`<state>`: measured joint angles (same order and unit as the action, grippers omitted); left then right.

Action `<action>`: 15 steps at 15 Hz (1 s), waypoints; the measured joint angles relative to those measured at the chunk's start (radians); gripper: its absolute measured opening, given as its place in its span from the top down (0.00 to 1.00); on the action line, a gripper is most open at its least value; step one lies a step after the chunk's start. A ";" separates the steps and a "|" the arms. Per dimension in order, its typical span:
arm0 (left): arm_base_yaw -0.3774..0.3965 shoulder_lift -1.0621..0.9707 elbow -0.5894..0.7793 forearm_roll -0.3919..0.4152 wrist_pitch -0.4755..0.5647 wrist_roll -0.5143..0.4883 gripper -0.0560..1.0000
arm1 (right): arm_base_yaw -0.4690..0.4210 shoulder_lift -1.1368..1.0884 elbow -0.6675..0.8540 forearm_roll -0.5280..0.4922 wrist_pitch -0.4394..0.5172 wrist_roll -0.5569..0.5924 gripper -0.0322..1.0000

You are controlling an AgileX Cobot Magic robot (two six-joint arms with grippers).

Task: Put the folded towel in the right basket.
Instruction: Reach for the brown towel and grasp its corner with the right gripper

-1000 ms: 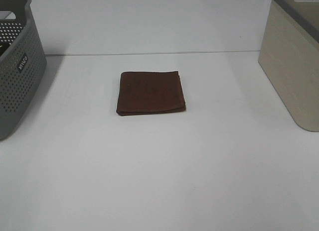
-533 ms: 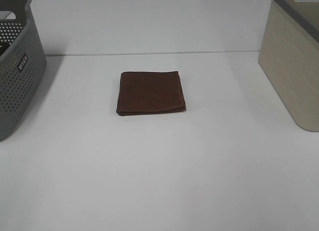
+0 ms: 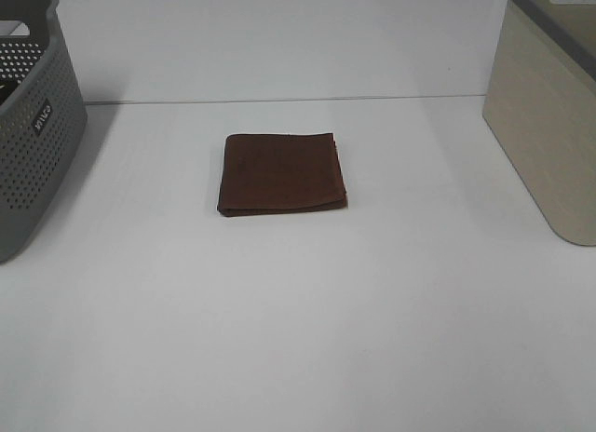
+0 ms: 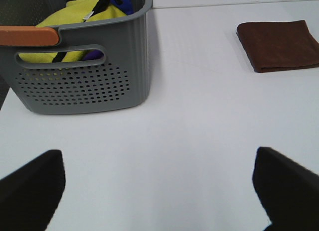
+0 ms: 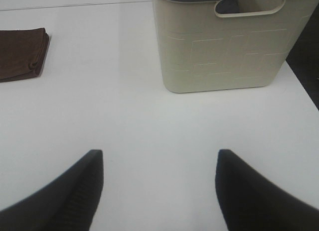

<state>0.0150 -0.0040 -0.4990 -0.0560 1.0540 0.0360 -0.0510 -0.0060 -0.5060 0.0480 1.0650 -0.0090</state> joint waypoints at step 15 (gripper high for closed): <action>0.000 0.000 0.000 0.000 0.000 0.000 0.03 | 0.000 0.921 -0.435 0.166 -0.237 -0.115 0.37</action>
<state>0.0150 -0.0040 -0.4990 -0.0560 1.0540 0.0360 -0.0510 0.9150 -0.9410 0.2140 0.8280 -0.1240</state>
